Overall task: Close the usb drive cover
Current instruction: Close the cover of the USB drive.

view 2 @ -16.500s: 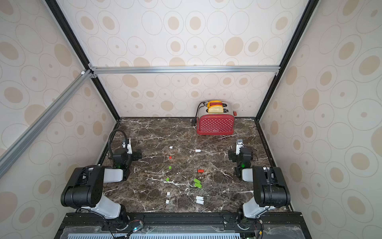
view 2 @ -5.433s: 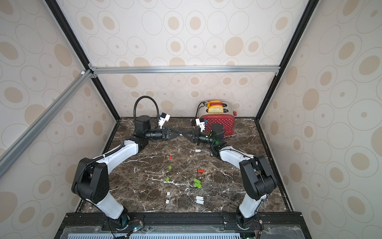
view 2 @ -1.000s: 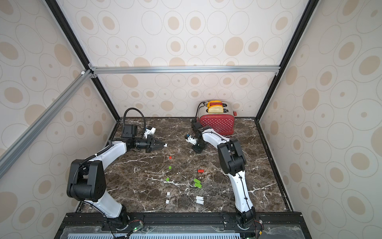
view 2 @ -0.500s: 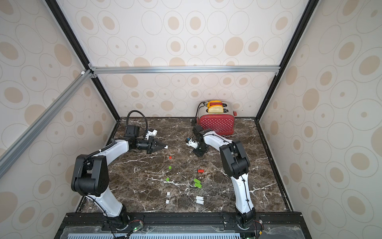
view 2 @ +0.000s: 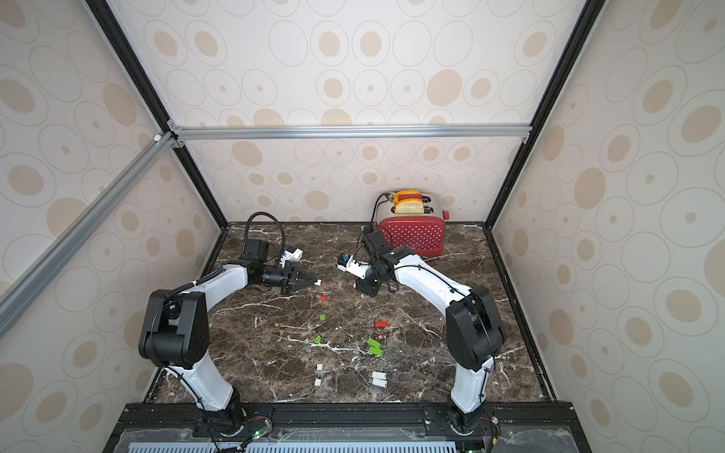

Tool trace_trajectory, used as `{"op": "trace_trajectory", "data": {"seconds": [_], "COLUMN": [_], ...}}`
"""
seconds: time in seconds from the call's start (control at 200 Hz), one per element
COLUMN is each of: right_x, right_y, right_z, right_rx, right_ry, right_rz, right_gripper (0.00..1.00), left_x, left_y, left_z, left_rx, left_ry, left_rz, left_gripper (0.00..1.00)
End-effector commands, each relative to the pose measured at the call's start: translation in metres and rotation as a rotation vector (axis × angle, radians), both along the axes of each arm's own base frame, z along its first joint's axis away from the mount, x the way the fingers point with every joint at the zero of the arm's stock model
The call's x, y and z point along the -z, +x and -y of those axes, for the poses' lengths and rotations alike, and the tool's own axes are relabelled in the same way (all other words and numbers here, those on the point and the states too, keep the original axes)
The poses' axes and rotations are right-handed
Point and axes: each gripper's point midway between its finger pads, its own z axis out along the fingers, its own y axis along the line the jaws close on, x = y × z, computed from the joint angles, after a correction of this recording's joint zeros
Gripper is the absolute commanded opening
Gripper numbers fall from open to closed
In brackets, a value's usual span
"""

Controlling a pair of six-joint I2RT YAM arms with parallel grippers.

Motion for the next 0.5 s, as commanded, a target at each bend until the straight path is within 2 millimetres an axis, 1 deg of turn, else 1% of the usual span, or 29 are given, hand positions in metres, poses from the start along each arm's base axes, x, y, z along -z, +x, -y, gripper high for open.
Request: {"op": "trace_trajectory", "data": {"seconds": [0.0, 0.08, 0.225, 0.356, 0.496], "right_x": [-0.006, -0.007, -0.013, -0.017, -0.019], "right_y": [-0.023, -0.033, -0.042, -0.042, -0.041], "right_z": [-0.013, -0.018, -0.027, -0.032, -0.033], "right_rx": [-0.113, -0.156, -0.204, -0.195, -0.179], "right_ry": [0.045, 0.048, 0.060, 0.076, 0.076], "right_rz": [0.023, 0.037, 0.069, 0.080, 0.093], "right_gripper": [0.07, 0.06, 0.05, 0.05, 0.05], "left_x": [-0.015, -0.016, -0.014, -0.012, -0.010], "left_y": [-0.007, -0.010, -0.011, -0.016, -0.019], "left_z": [0.013, 0.017, 0.021, 0.028, 0.028], "left_rx": [0.076, 0.089, 0.101, 0.125, 0.131], "left_ry": [-0.057, -0.059, -0.055, -0.049, -0.040], "left_rz": [0.069, 0.069, 0.070, 0.070, 0.068], "left_gripper": [0.00, 0.00, 0.00, 0.00, 0.00]}}
